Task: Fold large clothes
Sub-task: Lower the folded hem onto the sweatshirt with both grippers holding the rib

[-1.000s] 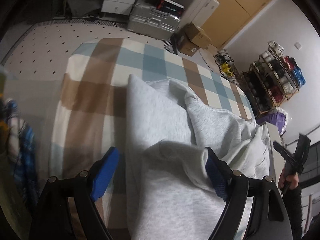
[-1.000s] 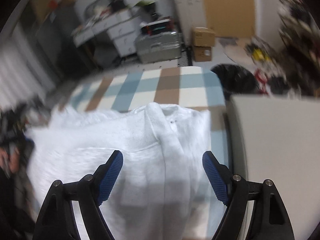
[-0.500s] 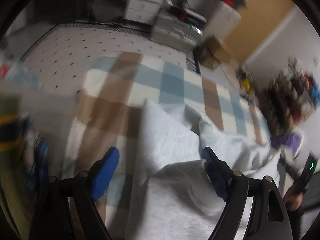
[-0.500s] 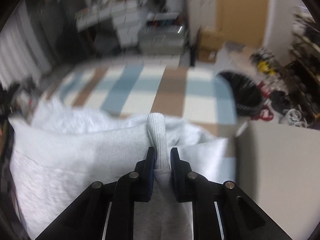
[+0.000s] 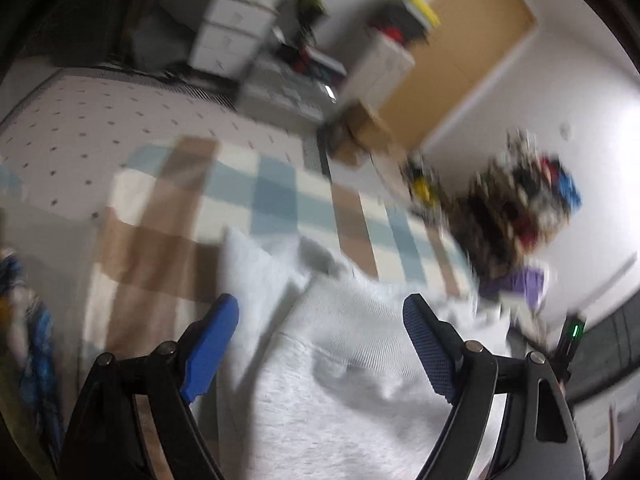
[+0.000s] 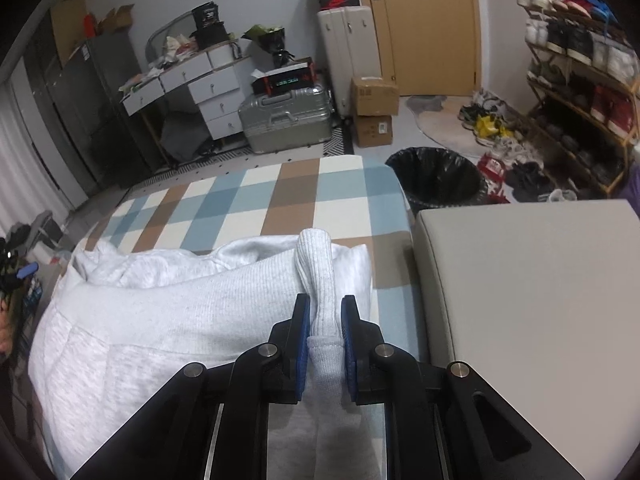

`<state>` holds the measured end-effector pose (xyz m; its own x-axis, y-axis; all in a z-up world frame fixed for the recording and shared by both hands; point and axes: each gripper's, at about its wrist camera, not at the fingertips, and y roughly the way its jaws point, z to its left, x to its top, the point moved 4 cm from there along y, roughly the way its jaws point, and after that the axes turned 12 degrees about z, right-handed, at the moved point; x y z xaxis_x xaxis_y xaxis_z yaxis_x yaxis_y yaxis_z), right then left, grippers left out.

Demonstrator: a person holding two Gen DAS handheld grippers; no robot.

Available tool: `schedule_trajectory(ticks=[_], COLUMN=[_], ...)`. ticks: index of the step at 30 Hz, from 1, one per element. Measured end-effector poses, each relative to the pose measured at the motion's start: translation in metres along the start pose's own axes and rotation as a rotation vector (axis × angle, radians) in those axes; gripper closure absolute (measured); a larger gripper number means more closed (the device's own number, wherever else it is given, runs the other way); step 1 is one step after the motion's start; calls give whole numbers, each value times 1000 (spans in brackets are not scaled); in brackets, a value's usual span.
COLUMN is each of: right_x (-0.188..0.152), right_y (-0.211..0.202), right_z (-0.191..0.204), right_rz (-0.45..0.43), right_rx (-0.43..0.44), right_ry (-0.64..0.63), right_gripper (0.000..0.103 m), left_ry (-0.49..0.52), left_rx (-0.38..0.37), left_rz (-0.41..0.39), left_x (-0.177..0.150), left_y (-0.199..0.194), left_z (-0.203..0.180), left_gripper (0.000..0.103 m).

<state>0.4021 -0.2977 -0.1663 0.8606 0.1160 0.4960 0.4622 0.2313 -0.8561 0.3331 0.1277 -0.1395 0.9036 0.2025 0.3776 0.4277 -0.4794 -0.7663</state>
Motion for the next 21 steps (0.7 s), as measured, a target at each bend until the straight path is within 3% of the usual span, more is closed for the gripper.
schedule_trajectory(ticks=[2, 8, 12, 15, 21], right_x=[0, -1, -3, -6, -7], right_y=[-1, -2, -3, -10, -58], right_z=[4, 5, 6, 9, 28], right_rz=[-3, 4, 5, -13, -172], right_rx=[-8, -13, -12, -20, -32], right_ry=[-14, -14, -6, -15, -60], right_gripper=[88, 86, 86, 88, 89], left_ry=[70, 290, 315, 291, 395], left_rx=[42, 147, 183, 170, 259], left_rz=[107, 287, 327, 305, 119], left_x=[0, -4, -8, -12, -21], left_y=[25, 82, 94, 78, 29], left_z=[-6, -21, -16, -15, -40], left_gripper=[22, 26, 75, 88, 92])
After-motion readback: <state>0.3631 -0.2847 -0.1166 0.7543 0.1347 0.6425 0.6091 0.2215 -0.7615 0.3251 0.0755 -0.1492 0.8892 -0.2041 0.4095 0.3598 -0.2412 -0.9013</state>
